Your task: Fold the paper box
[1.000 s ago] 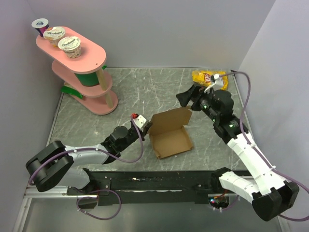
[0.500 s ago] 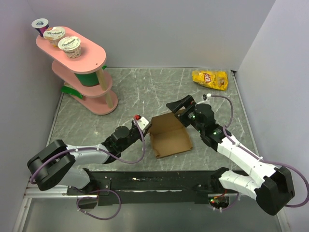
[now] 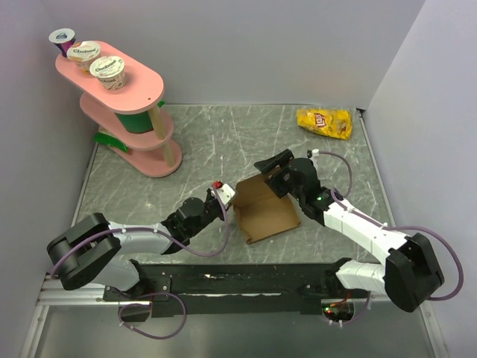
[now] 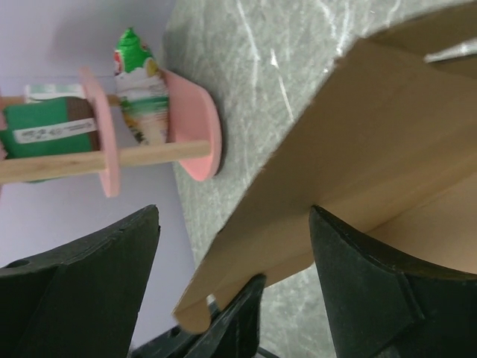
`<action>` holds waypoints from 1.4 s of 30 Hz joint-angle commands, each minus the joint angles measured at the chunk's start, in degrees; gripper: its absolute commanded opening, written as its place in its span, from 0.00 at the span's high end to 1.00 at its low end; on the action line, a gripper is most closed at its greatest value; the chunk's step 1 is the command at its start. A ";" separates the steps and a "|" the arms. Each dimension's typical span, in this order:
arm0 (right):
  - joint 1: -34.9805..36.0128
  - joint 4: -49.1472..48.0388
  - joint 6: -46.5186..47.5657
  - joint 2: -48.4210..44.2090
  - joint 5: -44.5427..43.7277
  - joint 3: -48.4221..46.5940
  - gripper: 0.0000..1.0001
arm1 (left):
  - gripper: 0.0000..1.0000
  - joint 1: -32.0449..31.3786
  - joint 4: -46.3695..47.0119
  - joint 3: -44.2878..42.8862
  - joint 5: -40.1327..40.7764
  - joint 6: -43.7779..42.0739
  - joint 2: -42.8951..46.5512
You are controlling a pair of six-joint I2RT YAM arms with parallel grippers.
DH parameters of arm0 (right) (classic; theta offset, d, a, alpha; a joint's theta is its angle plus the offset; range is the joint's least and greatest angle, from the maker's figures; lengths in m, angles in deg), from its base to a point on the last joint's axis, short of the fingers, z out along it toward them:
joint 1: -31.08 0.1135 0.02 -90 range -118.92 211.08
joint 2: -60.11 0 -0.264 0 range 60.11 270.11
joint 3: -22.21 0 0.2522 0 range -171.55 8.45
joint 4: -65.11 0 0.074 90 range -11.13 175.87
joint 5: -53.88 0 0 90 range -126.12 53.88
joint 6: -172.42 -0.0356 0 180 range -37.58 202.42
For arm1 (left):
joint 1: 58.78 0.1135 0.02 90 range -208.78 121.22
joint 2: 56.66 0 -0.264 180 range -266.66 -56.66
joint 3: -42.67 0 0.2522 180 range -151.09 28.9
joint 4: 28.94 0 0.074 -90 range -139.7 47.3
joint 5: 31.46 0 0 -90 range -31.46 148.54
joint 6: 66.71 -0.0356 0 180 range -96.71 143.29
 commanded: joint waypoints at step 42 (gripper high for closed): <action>-1.53 -2.09 -0.29 -0.43 -2.44 5.49 0.60 | 0.37 14.85 -15.75 -0.70 -24.88 13.45 11.67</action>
